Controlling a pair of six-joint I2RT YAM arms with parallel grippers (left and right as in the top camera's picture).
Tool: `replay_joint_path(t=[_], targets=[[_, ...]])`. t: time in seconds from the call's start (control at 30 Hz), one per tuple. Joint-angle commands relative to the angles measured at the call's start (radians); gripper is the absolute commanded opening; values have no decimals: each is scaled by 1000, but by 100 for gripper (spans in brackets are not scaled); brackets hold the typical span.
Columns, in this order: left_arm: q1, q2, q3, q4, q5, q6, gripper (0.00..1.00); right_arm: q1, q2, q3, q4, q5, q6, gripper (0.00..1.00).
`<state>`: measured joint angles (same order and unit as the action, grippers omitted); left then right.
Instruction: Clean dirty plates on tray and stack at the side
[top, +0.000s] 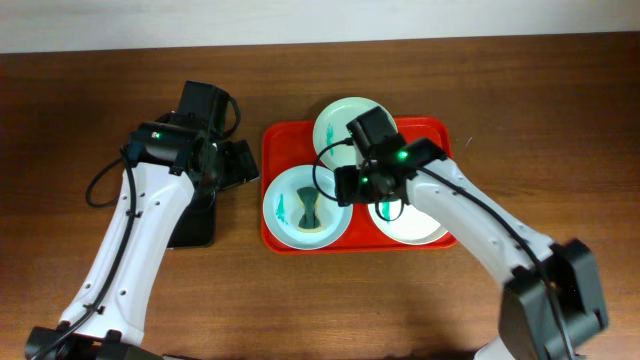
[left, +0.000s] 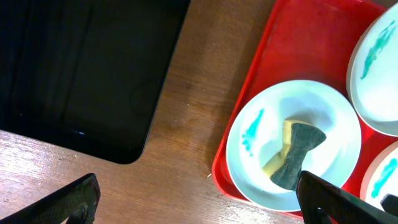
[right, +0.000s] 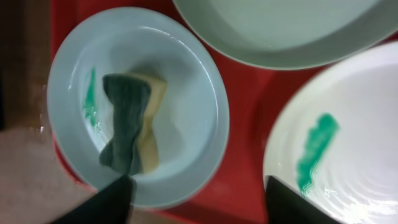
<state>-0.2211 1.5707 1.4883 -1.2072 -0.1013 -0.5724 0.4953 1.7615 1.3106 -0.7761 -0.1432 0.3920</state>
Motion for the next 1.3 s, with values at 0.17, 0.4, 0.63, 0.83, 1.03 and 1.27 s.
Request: replay_joint_path(t=[0.17,0.4,0.63,0.83,1.03,1.27], targets=[[3,5,0,2,7,9,99,-39,157,-5,67,-12,-103,50],[3,5,0,0,7,9,99,-95,211,-5,137,-161,-198,50],[-2,5,-1,0,26,59,99,-113,257,-6,154,-182,-206,48],[-2,7,-16,7,100,111,99,-144,281,-6,166,-275,-224,27],[-3,29,-66,55,236,185,67,-162,304,-6,164,-341,-247,27],[-56,60,-132,134,278,212,59,-162,309,-13,171,-347,-246,25]])
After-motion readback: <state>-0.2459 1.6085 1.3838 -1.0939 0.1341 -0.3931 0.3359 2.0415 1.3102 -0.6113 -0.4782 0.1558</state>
